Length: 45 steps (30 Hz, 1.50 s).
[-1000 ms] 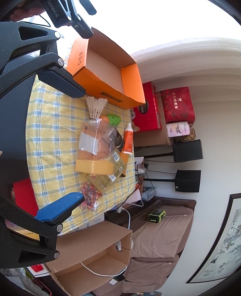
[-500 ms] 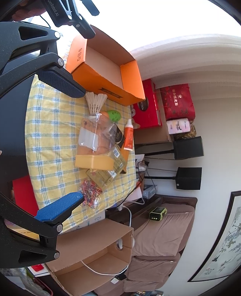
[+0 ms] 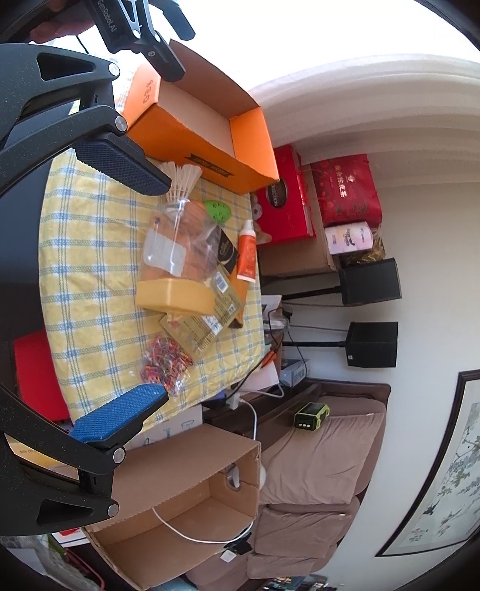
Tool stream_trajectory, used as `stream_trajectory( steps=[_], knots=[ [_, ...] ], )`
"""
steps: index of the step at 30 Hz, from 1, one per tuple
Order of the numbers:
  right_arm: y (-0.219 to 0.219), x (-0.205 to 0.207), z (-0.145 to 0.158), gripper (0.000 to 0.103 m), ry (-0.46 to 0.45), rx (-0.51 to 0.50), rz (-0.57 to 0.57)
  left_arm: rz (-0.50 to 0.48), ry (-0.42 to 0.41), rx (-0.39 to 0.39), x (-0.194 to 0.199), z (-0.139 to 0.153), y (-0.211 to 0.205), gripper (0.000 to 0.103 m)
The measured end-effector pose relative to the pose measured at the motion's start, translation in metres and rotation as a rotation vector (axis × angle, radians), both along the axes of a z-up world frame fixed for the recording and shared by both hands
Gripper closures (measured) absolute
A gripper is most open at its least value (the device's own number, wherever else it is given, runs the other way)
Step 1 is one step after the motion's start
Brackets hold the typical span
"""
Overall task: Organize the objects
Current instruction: 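Move the left gripper toward the clear jar with yellow lid, then close the left gripper around the clear plastic jar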
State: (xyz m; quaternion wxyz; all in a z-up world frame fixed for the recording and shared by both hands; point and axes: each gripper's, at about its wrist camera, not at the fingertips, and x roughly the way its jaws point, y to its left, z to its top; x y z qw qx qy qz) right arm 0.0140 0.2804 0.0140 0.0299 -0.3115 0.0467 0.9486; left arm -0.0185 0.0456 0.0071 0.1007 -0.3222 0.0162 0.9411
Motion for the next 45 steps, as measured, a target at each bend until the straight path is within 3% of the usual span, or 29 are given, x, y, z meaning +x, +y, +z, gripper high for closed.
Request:
stream_trajectory(
  steps=[13, 20, 25, 35, 39, 45],
  knots=[
    [0.051, -0.024, -0.016, 0.003, -0.043, -0.129, -0.033, -0.148, -0.062, 0.064, -0.045, -0.009, 0.042, 0.005],
    [0.055, -0.052, -0.038, 0.027, -0.122, -0.184, 0.012, -0.193, -0.11, 0.031, -0.073, -0.023, 0.077, 0.017],
    [0.055, -0.066, -0.056, 0.034, -0.16, -0.245, 0.037, -0.212, -0.163, 0.056, -0.09, -0.037, 0.094, 0.02],
    [0.056, -0.081, -0.07, 0.034, -0.147, -0.295, 0.076, -0.238, -0.221, 0.095, -0.109, -0.057, 0.114, 0.02],
    [0.059, -0.084, -0.077, 0.022, -0.138, -0.325, 0.084, -0.242, -0.235, 0.102, -0.115, -0.063, 0.117, 0.02],
    [0.064, -0.091, -0.09, 0.018, -0.155, -0.407, 0.113, -0.251, -0.269, 0.127, -0.122, -0.07, 0.118, 0.018]
  ],
)
